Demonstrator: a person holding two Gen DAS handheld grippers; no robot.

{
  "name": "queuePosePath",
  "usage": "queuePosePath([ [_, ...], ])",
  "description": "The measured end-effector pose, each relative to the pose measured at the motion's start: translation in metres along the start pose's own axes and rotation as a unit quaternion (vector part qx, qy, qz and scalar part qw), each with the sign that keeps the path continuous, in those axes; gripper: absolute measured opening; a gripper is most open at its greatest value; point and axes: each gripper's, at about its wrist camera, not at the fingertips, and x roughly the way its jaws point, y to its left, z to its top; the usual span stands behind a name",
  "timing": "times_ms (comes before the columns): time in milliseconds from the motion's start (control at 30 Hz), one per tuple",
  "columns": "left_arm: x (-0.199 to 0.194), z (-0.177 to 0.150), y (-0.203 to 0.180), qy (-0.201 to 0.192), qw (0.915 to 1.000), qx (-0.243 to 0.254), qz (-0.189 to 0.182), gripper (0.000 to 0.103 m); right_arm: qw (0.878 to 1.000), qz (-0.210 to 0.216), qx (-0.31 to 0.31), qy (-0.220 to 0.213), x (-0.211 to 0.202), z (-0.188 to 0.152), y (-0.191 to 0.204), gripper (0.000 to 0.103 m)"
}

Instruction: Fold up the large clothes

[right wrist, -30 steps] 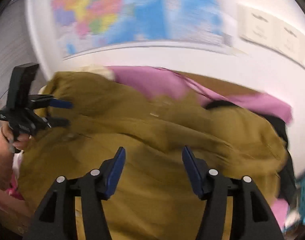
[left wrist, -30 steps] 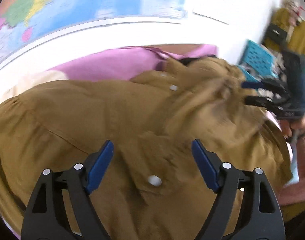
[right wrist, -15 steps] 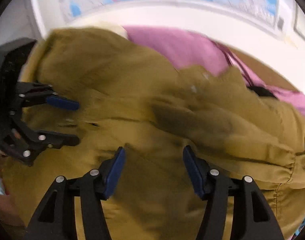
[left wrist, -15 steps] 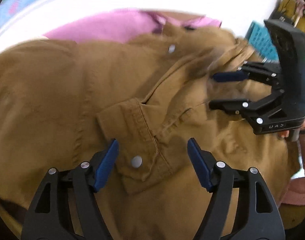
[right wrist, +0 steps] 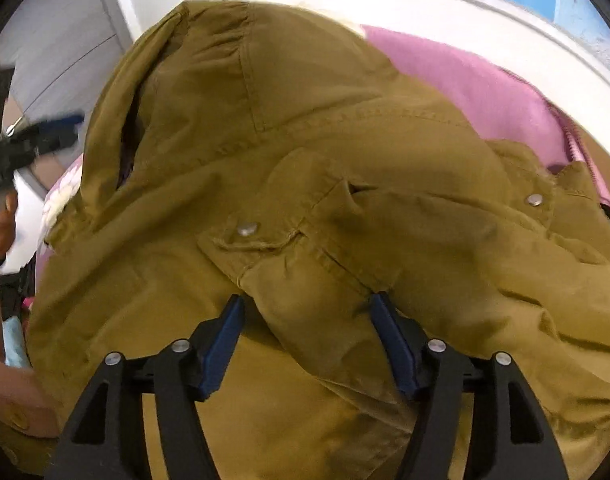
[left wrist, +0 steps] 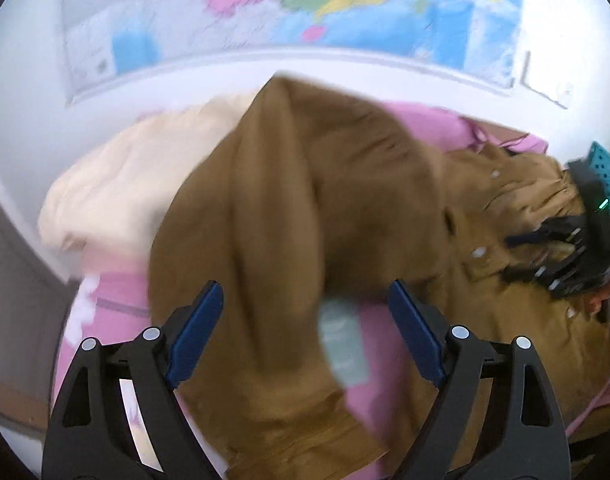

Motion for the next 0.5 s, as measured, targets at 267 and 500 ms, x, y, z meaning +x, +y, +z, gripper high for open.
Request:
queuePosePath([
  [267,0.005,-0.018,0.026,-0.006,0.9985,-0.035,-0.041,0.082,0.983,0.157,-0.057,-0.08,-0.033,0.037,0.085,0.068],
  [500,-0.03,-0.022,0.059,-0.053,0.9919,-0.091,-0.07,0.082,0.971,0.237,-0.029,-0.008,0.064,0.087,0.155,0.082],
])
